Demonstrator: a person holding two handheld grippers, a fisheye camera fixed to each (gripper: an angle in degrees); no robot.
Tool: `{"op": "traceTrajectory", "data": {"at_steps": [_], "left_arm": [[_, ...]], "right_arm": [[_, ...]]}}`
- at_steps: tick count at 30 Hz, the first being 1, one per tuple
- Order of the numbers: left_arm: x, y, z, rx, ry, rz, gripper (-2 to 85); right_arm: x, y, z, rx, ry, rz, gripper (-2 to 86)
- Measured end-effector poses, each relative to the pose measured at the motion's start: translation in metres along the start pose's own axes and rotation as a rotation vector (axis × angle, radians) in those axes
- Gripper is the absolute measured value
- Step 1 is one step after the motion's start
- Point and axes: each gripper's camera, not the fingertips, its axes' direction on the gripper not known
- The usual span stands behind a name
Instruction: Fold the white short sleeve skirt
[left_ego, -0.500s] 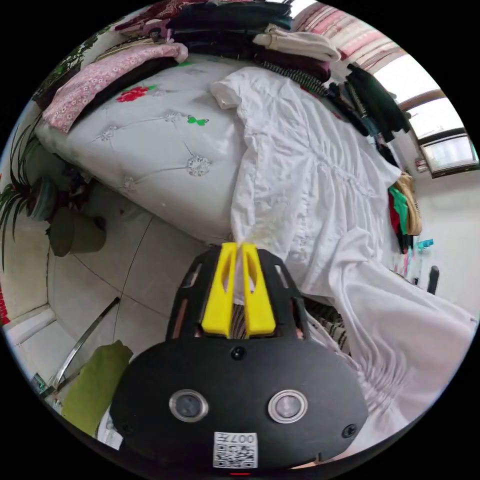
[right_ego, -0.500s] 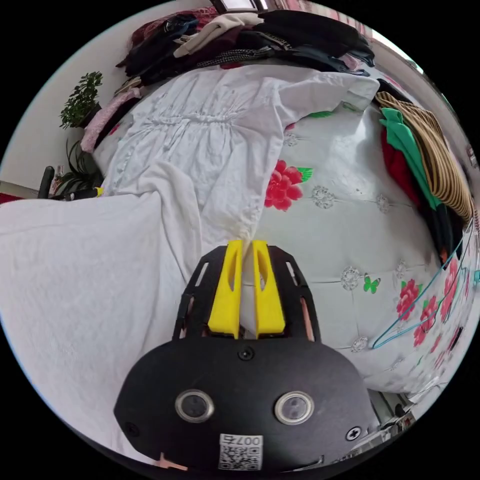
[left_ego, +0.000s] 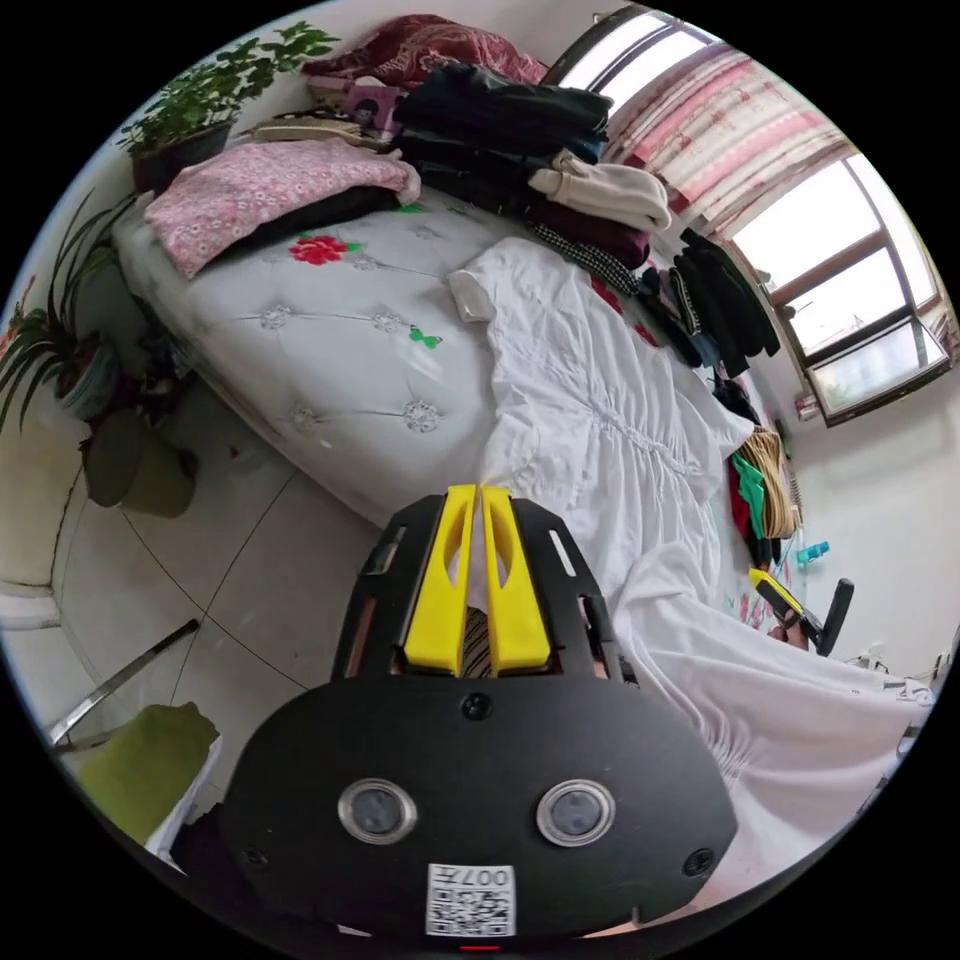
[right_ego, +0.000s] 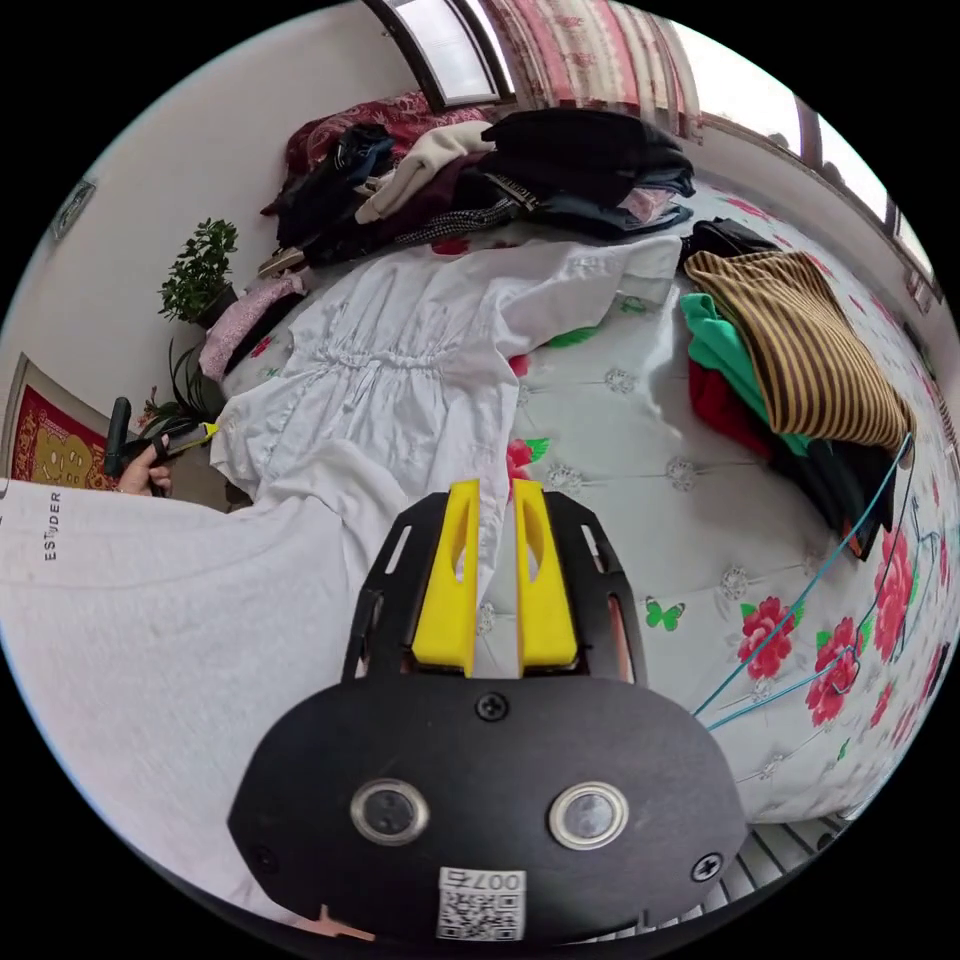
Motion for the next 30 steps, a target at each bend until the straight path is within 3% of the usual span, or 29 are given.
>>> {"op": "traceTrajectory", "data": {"at_steps": [5, 15, 19, 23, 27, 30], "left_arm": [[-0.008, 0.036, -0.017, 0.044, -0.021, 0.004, 6.0], [-0.016, 0.038, 0.024, -0.095, 0.018, 0.112, 13.1], [-0.016, 0.017, 0.056, -0.224, -0.021, 0.111, 9.5], [-0.024, 0.004, 0.042, -0.259, 0.024, 0.13, 0.3], [-0.047, -0.014, -0.025, -0.153, 0.281, 0.135, -0.8], [-0.065, -0.039, -0.088, 0.0, 0.502, 0.123, -1.0]], "right_arm": [[0.021, 0.041, 0.019, -0.072, -0.054, 0.055, 3.4], [0.031, 0.054, 0.071, -0.201, -0.1, 0.051, 3.3], [0.028, 0.052, 0.091, -0.287, 0.058, 0.04, 0.9], [0.045, 0.045, 0.083, -0.283, -0.135, 0.029, 0.1], [0.066, 0.038, 0.051, -0.154, -0.212, 0.068, -0.1], [0.091, 0.026, -0.001, 0.049, -0.345, 0.143, -0.2]]}}
